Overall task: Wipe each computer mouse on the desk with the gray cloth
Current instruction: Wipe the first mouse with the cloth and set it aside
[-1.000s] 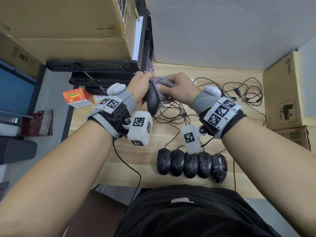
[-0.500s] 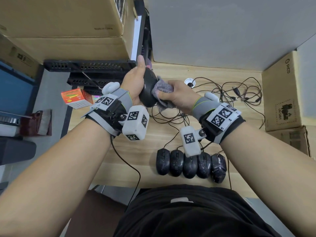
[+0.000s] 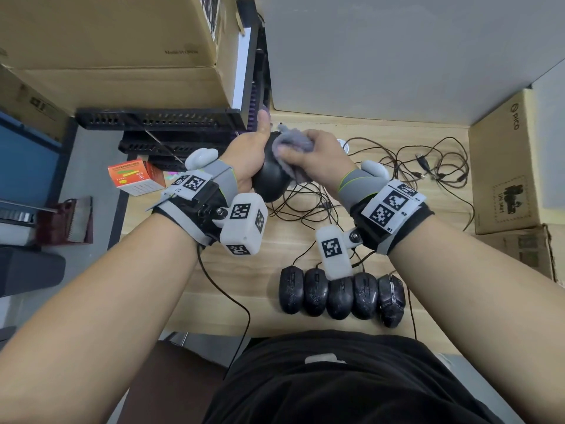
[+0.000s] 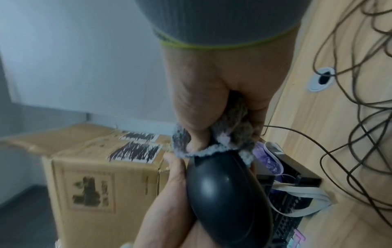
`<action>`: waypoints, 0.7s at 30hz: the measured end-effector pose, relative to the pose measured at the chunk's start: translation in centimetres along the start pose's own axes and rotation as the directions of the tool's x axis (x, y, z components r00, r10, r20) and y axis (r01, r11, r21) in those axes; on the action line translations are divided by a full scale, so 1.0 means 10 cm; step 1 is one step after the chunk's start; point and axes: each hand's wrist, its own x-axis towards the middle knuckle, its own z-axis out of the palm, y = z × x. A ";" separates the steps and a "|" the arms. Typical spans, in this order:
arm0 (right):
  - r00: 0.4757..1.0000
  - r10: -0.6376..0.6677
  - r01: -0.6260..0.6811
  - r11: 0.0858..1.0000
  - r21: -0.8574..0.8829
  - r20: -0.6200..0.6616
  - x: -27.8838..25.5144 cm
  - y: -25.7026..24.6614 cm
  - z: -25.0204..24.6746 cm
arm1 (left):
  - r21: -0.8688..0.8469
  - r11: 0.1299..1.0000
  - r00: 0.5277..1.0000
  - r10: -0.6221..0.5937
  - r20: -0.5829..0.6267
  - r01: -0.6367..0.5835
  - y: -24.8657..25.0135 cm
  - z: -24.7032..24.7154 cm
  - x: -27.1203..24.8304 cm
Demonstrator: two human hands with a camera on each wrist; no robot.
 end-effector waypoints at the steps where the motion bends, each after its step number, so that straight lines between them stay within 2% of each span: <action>1: 1.000 0.005 -0.003 0.998 0.060 -0.029 0.03 0.02 -0.02 | -0.018 1.000 1.000 -0.019 0.012 0.019 -0.04 -0.01 0.03; 3: 0.997 0.024 -0.017 0.995 0.096 -0.074 0.05 0.03 -0.03 | -0.061 0.998 0.999 -0.025 0.041 0.028 -0.10 -0.01 0.08; 5: 0.995 0.045 -0.040 0.997 0.061 -0.091 0.08 0.03 -0.03 | -0.092 0.996 0.998 0.019 0.067 -0.013 -0.09 0.02 0.04; 9: 0.991 0.109 -0.113 0.992 0.049 0.080 0.04 0.01 -0.03 | -0.103 0.992 0.996 0.083 0.035 -0.079 -0.14 0.04 0.07; 11: 0.988 0.114 -0.118 0.993 0.033 0.100 0.06 0.04 -0.05 | -0.056 0.995 0.996 0.087 0.018 -0.085 -0.20 0.01 0.14; 13: 0.992 0.105 -0.112 0.989 0.099 0.068 0.07 0.04 -0.05 | -0.054 0.997 0.998 0.062 0.013 -0.061 -0.25 -0.01 0.20; 16: 0.993 0.120 -0.118 0.977 0.178 0.001 0.11 0.07 -0.04 | -0.077 0.997 0.997 0.012 0.071 -0.006 -0.23 -0.03 0.18; 19: 0.992 0.127 -0.122 0.966 0.227 -0.008 0.13 0.12 -0.02 | -0.106 0.993 0.982 0.062 0.176 -0.044 -0.25 -0.01 0.08; 21: 0.992 0.122 -0.112 0.947 0.301 -0.013 0.13 0.12 -0.03 | -0.118 0.990 0.982 0.099 0.164 -0.080 -0.31 -0.04 0.06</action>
